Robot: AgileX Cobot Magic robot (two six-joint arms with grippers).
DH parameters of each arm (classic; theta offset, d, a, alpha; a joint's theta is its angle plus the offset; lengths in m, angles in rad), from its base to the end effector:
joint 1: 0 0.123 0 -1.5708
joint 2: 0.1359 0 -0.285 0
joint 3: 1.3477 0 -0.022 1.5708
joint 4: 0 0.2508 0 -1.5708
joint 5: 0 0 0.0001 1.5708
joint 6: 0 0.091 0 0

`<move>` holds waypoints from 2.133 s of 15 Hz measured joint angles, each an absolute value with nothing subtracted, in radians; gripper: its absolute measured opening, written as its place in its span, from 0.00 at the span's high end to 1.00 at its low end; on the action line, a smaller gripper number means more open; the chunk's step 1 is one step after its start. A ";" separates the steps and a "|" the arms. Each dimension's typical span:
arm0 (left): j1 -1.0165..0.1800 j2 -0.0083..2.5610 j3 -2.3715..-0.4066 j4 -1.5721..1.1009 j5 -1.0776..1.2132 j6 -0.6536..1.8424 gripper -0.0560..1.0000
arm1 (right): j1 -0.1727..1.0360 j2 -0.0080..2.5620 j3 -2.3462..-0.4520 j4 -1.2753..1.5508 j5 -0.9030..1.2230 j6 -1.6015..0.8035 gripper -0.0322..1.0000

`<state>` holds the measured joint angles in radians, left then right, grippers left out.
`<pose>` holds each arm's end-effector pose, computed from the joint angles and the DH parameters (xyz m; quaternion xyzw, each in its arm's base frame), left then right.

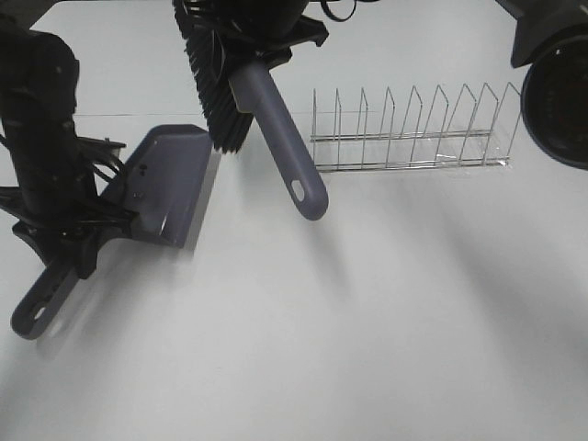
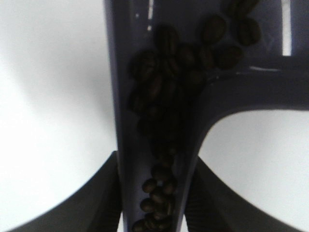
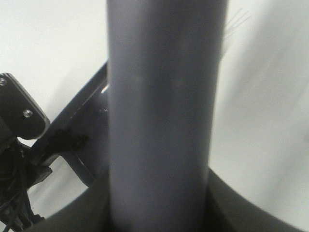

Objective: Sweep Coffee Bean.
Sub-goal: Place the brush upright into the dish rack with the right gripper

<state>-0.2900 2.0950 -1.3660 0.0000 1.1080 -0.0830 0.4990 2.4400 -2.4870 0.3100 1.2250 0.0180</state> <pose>0.3570 -0.1065 0.1261 -0.1029 -0.9907 -0.0166 0.0878 0.4508 0.2754 0.2544 -0.2128 0.9360 0.2084 0.1878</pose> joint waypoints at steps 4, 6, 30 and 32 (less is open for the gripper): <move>-0.142 1.960 -1.291 -0.014 1.089 -0.069 0.64 | 0.499 2.260 -2.285 0.205 1.223 0.031 0.69; -0.098 1.926 -1.255 -0.012 1.079 -0.055 0.64 | 0.498 2.189 -2.145 0.159 1.224 0.032 0.69; -0.156 1.888 -1.090 -0.148 0.908 0.031 0.64 | 0.070 1.932 -1.398 -0.005 1.217 0.125 0.69; -0.156 1.888 -1.090 -0.148 0.908 0.031 0.64 | 0.070 1.990 -1.495 -0.005 1.217 0.125 0.69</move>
<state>-0.1560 1.8880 -1.0900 -0.1480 0.9080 0.0310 0.0700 1.9900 -1.4950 -0.0050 1.2170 0.1250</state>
